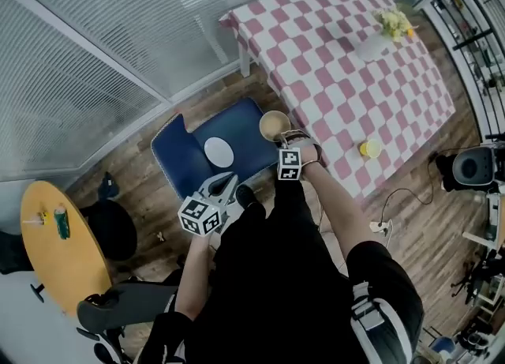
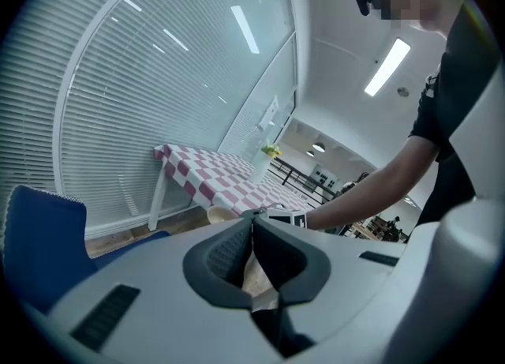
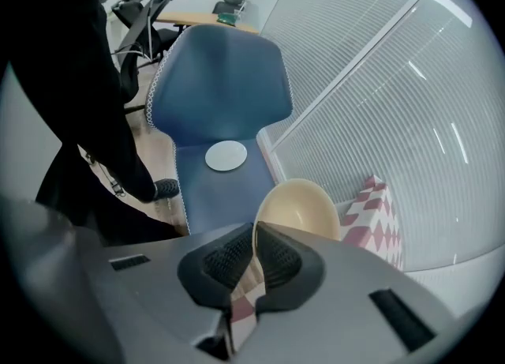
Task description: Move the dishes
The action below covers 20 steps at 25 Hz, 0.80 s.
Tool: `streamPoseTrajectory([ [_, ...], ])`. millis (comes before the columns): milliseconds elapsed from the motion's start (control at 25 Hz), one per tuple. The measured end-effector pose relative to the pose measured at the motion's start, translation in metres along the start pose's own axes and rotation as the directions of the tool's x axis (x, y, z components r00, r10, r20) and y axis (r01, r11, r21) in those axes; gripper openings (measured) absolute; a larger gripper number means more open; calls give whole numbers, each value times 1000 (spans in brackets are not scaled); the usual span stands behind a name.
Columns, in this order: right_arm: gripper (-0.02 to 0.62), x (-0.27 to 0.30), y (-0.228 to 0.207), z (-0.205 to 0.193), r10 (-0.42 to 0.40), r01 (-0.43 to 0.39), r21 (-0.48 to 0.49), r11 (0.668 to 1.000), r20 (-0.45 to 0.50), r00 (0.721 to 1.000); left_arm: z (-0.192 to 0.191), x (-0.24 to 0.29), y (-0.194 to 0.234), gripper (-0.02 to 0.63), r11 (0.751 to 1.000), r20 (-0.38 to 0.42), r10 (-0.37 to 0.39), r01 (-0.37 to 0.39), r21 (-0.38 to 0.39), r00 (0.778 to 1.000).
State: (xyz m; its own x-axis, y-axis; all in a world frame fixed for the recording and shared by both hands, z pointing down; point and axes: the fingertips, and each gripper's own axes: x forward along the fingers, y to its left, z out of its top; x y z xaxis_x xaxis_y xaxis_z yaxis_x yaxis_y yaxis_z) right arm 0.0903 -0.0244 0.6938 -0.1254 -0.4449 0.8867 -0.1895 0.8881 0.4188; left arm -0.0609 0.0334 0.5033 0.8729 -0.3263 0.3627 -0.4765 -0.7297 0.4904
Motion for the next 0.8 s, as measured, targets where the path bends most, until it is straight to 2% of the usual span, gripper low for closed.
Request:
streamPoseTrajectory([
  [400,29,-45,-38,-61,-119,125,86,988,-71,990,9,22,-22,25,993,-74,-97,101,62,993],
  [800,29,-64,-33,-143,-125,173,241,955,-203,971,18,38,-21,25,986,-130,-137,148,82,982],
])
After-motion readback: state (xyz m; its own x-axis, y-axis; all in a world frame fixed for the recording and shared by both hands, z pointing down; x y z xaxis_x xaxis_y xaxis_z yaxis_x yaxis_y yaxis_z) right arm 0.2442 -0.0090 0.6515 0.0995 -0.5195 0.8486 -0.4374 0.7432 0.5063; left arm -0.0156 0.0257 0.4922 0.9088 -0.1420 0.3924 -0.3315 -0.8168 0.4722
